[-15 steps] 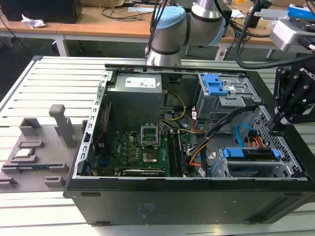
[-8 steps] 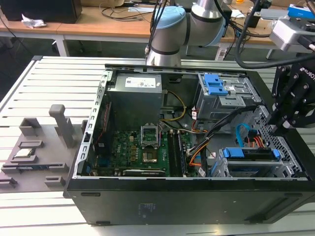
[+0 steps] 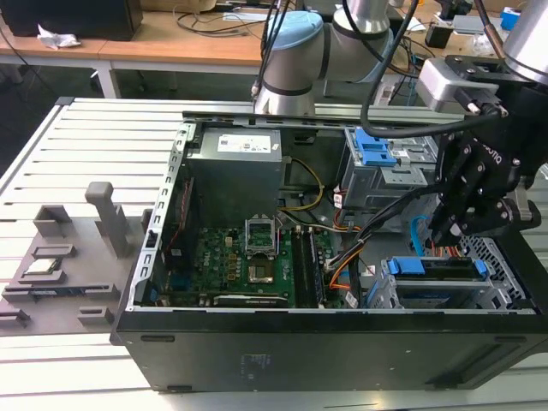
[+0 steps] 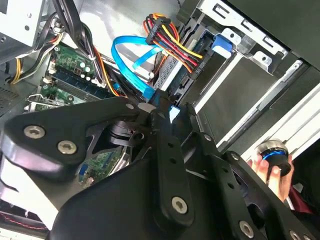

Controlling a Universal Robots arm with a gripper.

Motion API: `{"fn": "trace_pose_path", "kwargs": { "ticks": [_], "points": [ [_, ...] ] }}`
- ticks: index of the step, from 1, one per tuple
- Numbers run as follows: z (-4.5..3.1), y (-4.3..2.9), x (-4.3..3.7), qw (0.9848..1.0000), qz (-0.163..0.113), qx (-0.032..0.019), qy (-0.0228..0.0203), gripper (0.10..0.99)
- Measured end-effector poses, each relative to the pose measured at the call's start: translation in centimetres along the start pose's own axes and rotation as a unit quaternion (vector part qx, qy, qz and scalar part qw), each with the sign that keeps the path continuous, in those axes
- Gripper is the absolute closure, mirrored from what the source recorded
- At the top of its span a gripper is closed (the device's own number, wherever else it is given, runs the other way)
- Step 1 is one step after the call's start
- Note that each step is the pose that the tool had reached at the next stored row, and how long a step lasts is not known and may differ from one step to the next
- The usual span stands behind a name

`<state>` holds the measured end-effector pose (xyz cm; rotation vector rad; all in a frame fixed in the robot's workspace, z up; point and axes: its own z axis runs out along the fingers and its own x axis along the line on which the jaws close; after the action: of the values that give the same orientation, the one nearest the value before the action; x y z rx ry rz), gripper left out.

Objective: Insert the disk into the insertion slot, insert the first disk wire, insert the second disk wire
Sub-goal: 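Insert the second disk wire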

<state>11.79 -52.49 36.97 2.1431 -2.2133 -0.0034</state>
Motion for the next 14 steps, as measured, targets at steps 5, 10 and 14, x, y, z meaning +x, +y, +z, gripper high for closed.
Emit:
{"fn": "trace_pose_path", "kwargs": {
  "ticks": [5, 10, 14],
  "points": [
    [0.00, 0.00, 0.00, 1.0000, 0.000, 0.0000, 0.0000, 0.922],
    [0.04, 0.00, 0.29, 1.0000, 0.000, 0.0000, 0.0004, 0.925],
    [1.08, -0.21, 0.69, 1.0000, 0.000, 0.0000, 0.0007, 0.925]
  ]
}}
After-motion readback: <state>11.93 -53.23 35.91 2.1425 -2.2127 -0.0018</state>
